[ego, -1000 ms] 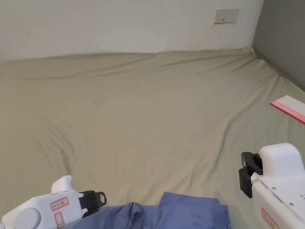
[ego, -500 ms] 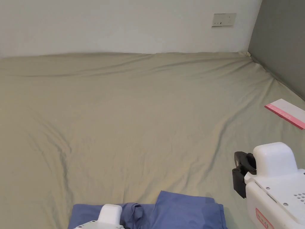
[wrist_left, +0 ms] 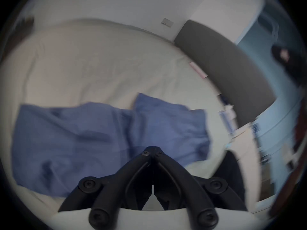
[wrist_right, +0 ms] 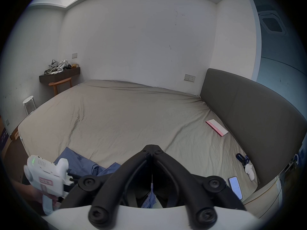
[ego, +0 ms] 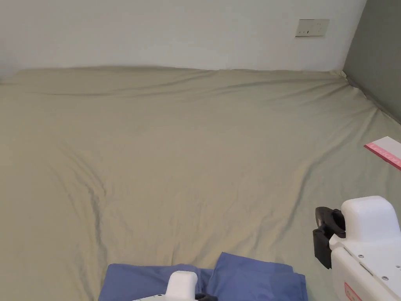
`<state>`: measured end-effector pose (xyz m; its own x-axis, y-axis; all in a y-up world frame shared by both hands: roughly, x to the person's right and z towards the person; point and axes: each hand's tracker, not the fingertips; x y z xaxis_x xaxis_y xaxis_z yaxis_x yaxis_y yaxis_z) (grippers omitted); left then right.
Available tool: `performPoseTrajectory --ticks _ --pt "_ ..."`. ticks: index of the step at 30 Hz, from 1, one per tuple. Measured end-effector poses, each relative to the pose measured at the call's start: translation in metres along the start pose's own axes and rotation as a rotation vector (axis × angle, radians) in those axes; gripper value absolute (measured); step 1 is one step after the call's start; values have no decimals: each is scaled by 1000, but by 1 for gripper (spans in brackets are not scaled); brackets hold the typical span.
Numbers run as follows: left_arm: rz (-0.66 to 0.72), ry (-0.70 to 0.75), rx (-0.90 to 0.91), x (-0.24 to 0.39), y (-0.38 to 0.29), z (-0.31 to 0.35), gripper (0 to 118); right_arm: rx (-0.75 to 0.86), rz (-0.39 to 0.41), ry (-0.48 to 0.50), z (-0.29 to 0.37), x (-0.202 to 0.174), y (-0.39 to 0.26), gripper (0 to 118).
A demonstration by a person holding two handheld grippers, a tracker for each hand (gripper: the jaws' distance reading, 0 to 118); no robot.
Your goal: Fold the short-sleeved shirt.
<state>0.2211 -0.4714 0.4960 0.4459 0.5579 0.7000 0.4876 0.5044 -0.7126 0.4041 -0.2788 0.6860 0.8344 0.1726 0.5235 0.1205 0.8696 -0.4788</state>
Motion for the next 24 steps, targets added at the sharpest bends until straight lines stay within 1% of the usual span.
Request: performPoseTrajectory --ticks 1,2,6,7,8,9,10,11,14,16,18,19,21,24 --pt "62 -58 8 -4 2 7 0 0 0 -1 0 0 1 3" --pt "99 -67 39 -10 4 16 0 1 -2 -1 0 0 2 3" --pt "166 -49 131 -58 25 64 0 10 1 0 1 -1 4 3" --pt "173 -37 148 -74 30 75 8 11 4 0 1 -1 5 3" --pt "181 -15 169 -91 34 88 25 11 6 1 1 -1 4 3" --pt "200 12 182 -108 37 100 54 11 8 2 0 -2 4 3" --pt "241 21 183 -126 39 111 76 10 9 4 0 -2 4 3" --pt "297 13 171 -146 41 120 90 8 9 6 -1 -3 4 3" --pt "473 -57 210 -200 34 137 96 0 14 9 -3 -7 2 3" --pt "593 -42 207 -228 27 139 102 -10 18 13 -5 -9 1 3" --pt "639 -88 207 -245 19 135 103 -17 24 16 -6 -11 1 3" --pt "656 -118 183 -234 15 129 103 -20 28 18 -6 -12 0 3" --pt "669 -189 126 -231 10 113 103 -28 21 36 -7 -12 0 3" --pt "723 -354 39 -218 3 82 103 -34 8 41 -9 -11 0 3"
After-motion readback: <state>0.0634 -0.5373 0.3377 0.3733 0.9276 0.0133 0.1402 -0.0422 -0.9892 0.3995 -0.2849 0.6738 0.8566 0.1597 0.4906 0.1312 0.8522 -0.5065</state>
